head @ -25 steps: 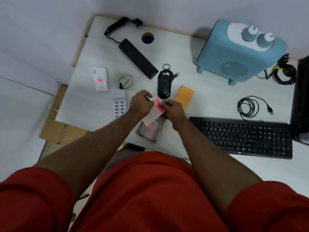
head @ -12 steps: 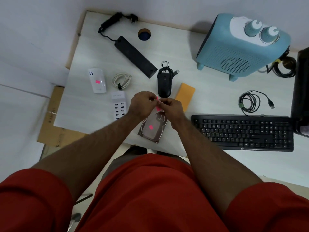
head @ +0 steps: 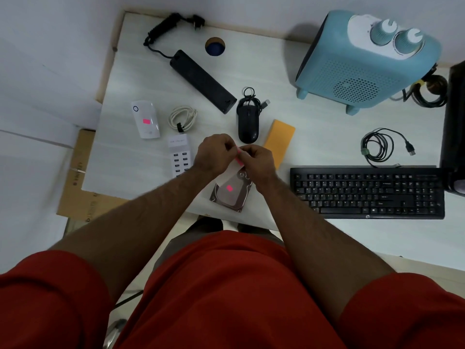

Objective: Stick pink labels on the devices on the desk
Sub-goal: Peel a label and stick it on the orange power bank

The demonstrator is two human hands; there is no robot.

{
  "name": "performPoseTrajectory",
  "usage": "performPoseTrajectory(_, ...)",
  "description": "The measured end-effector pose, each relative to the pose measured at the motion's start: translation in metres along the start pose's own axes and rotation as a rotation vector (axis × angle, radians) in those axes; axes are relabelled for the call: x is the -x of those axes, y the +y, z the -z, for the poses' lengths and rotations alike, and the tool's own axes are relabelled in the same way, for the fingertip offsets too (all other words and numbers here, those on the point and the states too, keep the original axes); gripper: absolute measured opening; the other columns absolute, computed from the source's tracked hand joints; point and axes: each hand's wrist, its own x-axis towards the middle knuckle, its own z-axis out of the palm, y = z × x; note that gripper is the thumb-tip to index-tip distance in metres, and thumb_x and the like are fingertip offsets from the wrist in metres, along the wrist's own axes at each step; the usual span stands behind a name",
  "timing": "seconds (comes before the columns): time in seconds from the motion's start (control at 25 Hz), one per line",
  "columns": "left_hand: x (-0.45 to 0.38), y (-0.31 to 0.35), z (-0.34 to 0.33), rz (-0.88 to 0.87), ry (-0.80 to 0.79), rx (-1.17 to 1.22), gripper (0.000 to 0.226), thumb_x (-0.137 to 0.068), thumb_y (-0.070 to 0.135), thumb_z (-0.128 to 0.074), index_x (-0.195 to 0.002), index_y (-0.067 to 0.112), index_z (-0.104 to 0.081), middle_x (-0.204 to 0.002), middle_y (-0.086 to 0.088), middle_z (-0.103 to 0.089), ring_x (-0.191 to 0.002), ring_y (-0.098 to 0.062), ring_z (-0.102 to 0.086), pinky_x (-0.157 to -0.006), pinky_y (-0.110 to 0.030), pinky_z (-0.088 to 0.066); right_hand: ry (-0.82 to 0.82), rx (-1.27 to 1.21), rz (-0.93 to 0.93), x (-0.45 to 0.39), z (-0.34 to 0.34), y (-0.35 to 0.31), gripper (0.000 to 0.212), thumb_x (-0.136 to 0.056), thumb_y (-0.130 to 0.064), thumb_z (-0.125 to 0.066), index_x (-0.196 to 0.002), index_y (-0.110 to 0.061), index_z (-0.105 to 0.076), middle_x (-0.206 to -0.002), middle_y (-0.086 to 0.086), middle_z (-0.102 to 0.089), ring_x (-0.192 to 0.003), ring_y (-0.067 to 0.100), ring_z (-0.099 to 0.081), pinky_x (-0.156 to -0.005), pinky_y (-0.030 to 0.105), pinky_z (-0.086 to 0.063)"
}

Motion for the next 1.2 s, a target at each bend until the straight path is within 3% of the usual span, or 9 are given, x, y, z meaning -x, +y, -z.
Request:
performPoseTrajectory(0.12,-0.001,-0.006,-0.001,0.066,0.006,0.042,0.016,-0.087,0.023,-0.062,-0.091,0.009,-0.069,-0.089,-0.006,-0.071,-0.080,-0.017,-0.062,-0.074,-0.034,-0.053,0.017,0.104,-0.069,-0.003,0.000,0.009,0.010,-0.088,-0.016,-0.067,-0.091,-0.012,-0.076,-0.084,0.005,-0.072,-0.077,0.023,-0.069,-0.060,0.032,-0.054)
performPoseTrajectory(0.24,0.000,-0.012,-0.004,0.135,0.013,0.095,0.011,-0.085,0.020,-0.064,-0.085,0.010,-0.070,-0.085,-0.003,-0.071,-0.076,-0.015,-0.062,-0.073,-0.030,-0.053,0.049,0.335,-0.093,-0.004,0.004,0.020,0.024,-0.085,-0.018,-0.067,-0.107,-0.012,-0.076,-0.105,0.005,-0.075,-0.098,0.024,-0.070,-0.081,0.033,-0.057)
performPoseTrajectory(0.36,0.003,-0.009,-0.009,0.169,-0.003,0.132,0.011,-0.084,0.018,-0.064,-0.084,0.009,-0.071,-0.083,-0.003,-0.070,-0.070,-0.011,-0.060,-0.069,-0.023,-0.050,0.068,0.457,-0.029,0.001,0.008,0.024,0.032,-0.087,-0.021,-0.066,-0.117,-0.016,-0.073,-0.120,0.004,-0.072,-0.109,0.021,-0.066,-0.087,0.028,-0.051)
performPoseTrajectory(0.52,0.001,-0.002,-0.018,0.153,-0.018,0.155,0.016,-0.085,0.020,-0.065,-0.084,0.005,-0.071,-0.080,-0.007,-0.071,-0.074,-0.020,-0.065,-0.070,-0.032,-0.055,0.104,0.515,-0.004,0.004,0.013,0.027,0.036,-0.087,-0.025,-0.067,-0.123,-0.023,-0.070,-0.126,0.001,-0.069,-0.110,0.019,-0.065,-0.089,0.030,-0.050)
performPoseTrajectory(0.72,-0.008,0.014,-0.038,0.119,-0.020,0.138,0.014,-0.085,0.019,-0.066,-0.082,0.006,-0.070,-0.083,-0.009,-0.071,-0.079,-0.024,-0.065,-0.072,-0.032,-0.052,0.265,0.477,-0.028,-0.005,0.030,0.027,0.041,-0.087,-0.026,-0.065,-0.126,-0.016,-0.064,-0.123,0.009,-0.066,-0.110,0.029,-0.061,-0.087,0.035,-0.049)
performPoseTrajectory(0.88,-0.021,0.026,-0.054,0.122,-0.028,0.141,0.014,-0.084,0.021,-0.064,-0.083,0.008,-0.070,-0.082,-0.008,-0.069,-0.078,-0.023,-0.064,-0.071,-0.033,-0.053,0.390,0.534,-0.089,-0.025,0.033,0.029,0.066,-0.085,-0.037,-0.072,-0.141,-0.013,-0.048,-0.138,0.017,-0.047,-0.123,0.037,-0.045,-0.100,0.042,-0.040)
performPoseTrajectory(1.04,-0.033,0.029,-0.063,0.209,0.023,0.118,0.015,-0.083,0.025,-0.065,-0.083,0.011,-0.069,-0.083,-0.005,-0.070,-0.077,-0.019,-0.062,-0.069,-0.029,-0.049,0.412,0.573,-0.205,-0.048,0.029,0.025,0.092,-0.080,-0.043,-0.077,-0.153,-0.014,-0.028,-0.145,0.017,-0.036,-0.126,0.039,-0.041,-0.102,0.046,-0.041)
performPoseTrajectory(1.2,-0.038,0.031,-0.061,0.241,0.042,0.143,0.015,-0.083,0.025,-0.066,-0.082,0.010,-0.070,-0.084,-0.005,-0.070,-0.078,-0.018,-0.062,-0.070,-0.028,-0.048,0.359,0.608,-0.229,-0.058,0.032,0.020,0.096,-0.076,-0.038,-0.075,-0.155,-0.020,-0.023,-0.145,0.016,-0.037,-0.125,0.039,-0.042,-0.103,0.048,-0.040)
